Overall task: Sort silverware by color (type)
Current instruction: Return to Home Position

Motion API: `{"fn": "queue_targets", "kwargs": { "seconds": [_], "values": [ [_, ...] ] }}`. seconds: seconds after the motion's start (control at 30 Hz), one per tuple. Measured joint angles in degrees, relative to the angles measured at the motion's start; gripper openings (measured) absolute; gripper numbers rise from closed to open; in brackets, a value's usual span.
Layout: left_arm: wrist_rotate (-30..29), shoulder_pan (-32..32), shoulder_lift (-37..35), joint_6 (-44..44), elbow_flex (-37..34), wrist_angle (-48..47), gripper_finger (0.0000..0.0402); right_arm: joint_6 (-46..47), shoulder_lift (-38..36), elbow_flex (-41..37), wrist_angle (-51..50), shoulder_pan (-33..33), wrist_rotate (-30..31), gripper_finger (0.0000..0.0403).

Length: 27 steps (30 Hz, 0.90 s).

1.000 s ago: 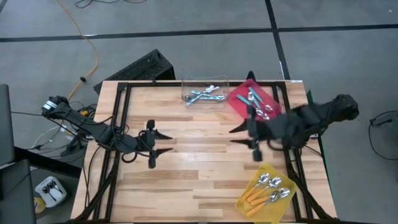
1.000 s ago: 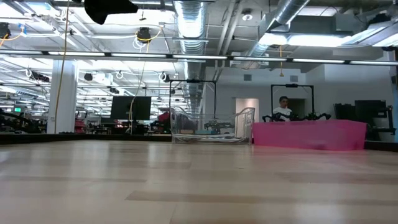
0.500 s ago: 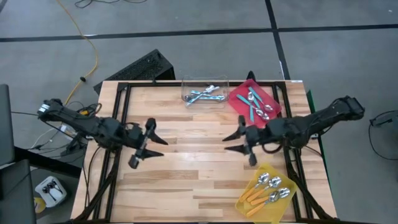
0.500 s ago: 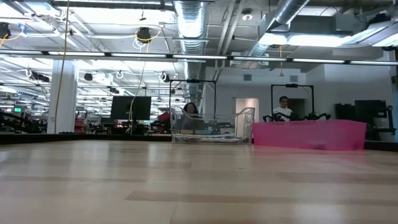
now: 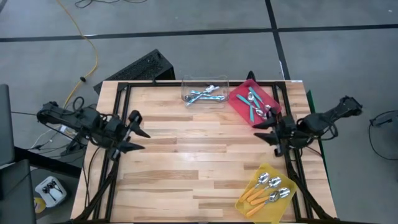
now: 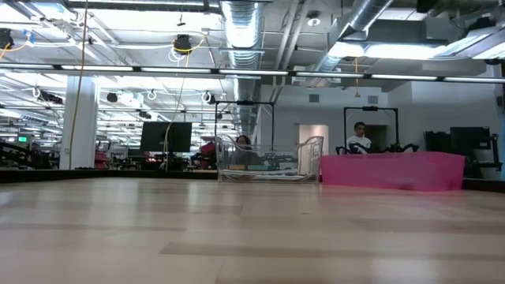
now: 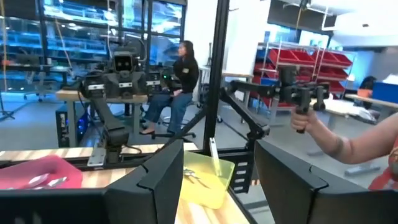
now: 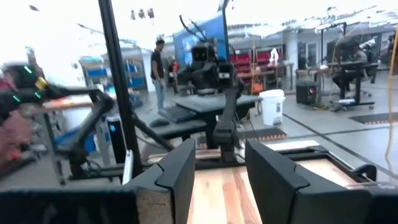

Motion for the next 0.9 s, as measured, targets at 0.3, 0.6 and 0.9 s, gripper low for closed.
{"fn": "queue_targets", "kwargs": {
  "seconds": [0.3,0.6,0.9],
  "values": [
    [-2.8,0.1,-10.7,-2.5,-6.0,-0.5,0.0180,-0.2,-13.3,-7.3,-0.2,0.3,0.9,0.0166],
    [-8.3,0.1,-25.3,-6.4,-17.4,-0.5,0.0180,-0.2,-25.3,-15.5,-0.2,0.3,4.2,0.0166],
    [-12.0,0.3,-31.2,-8.9,-24.4,0.4,0.0180,2.8,-28.6,-19.7,-2.3,-0.6,8.3,0.0166]
  ]
}}
